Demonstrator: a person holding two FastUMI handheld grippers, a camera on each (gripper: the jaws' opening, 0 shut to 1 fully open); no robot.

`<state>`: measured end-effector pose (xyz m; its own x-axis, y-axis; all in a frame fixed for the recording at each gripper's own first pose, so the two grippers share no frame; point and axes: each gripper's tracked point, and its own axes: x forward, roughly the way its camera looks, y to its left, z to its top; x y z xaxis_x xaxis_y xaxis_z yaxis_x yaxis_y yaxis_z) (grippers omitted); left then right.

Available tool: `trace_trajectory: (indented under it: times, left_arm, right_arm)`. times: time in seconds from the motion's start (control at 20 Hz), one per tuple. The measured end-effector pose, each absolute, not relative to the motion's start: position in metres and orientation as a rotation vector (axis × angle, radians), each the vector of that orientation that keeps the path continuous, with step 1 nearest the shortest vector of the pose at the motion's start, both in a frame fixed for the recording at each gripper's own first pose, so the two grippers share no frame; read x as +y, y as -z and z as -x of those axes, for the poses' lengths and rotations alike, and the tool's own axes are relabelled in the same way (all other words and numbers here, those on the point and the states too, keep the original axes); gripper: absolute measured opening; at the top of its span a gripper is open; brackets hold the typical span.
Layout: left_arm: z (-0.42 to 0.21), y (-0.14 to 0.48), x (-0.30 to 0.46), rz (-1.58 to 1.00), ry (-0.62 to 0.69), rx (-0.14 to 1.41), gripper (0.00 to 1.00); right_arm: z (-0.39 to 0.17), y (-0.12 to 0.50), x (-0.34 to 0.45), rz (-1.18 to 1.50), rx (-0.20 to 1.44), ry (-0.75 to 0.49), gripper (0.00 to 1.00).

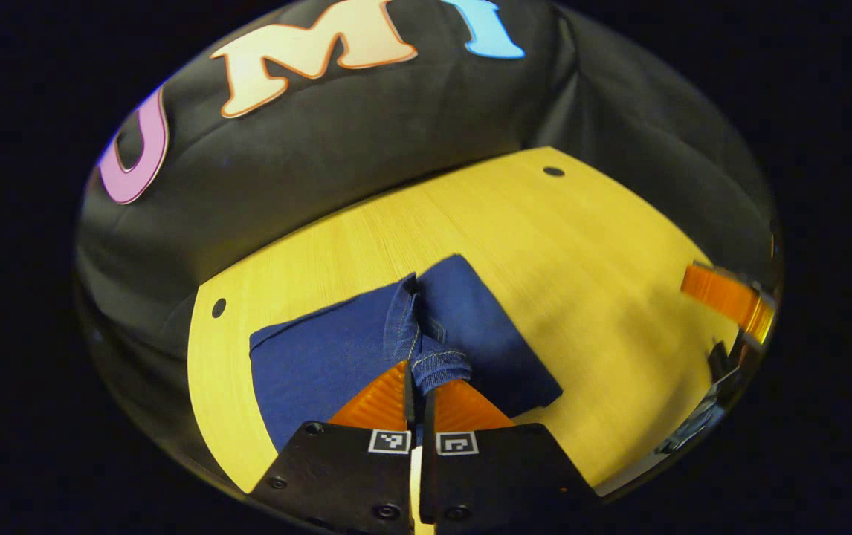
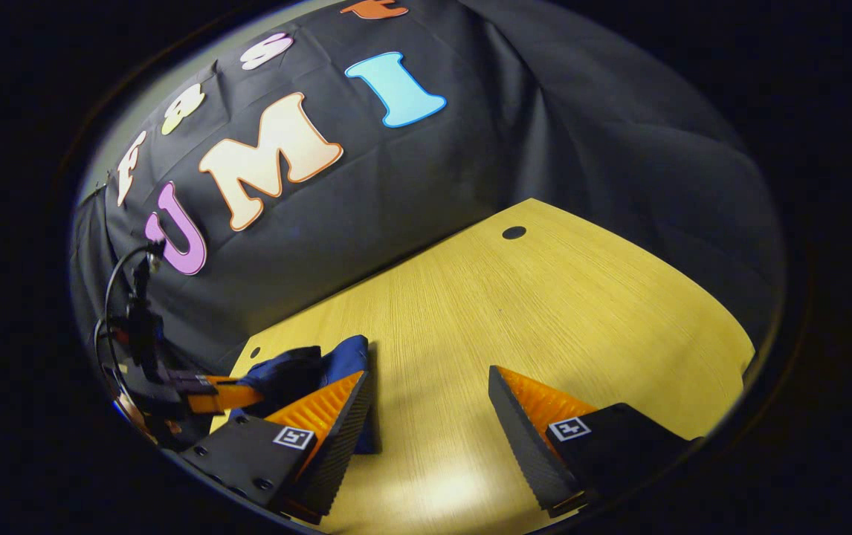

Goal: Grasp the waist and the cuffs of the jeans and fold them to make the two legs overlap; first hold the waist and fold one-third of the jeans toward the cuffs, then hold the cuffs and fold the remaining one-third in the same direction to finish folding.

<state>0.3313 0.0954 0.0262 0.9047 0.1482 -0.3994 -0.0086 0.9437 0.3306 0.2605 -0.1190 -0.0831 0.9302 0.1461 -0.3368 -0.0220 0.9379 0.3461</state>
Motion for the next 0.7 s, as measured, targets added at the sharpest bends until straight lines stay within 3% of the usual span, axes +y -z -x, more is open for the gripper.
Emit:
trace_trajectory:
  times: [0.1, 0.25, 0.35, 0.65, 0.7]
  left_arm:
    - [-0.333, -0.006, 0.097, -0.398, -0.109, 0.460, 0.00]
    - [-0.340, 0.027, 0.100, -0.436, -0.135, 0.485, 0.00]
    - [-0.345, 0.044, 0.095, -0.443, -0.142, 0.480, 0.07]
    - [-0.341, 0.052, 0.060, -0.498, -0.092, 0.388, 1.00]
    - [-0.336, 0.042, 0.057, -0.481, -0.084, 0.350, 1.00]
  right_arm:
    - [-0.263, 0.086, -0.118, -0.334, 0.374, -0.089, 0.98]
    - [-0.263, 0.086, -0.119, -0.333, 0.380, -0.089, 0.98]
    - [-0.262, 0.086, -0.122, -0.328, 0.378, -0.082, 0.98]
    - [-0.247, 0.089, -0.134, -0.299, 0.384, -0.083, 0.98]
    - [-0.245, 0.087, -0.134, -0.299, 0.382, -0.084, 0.98]
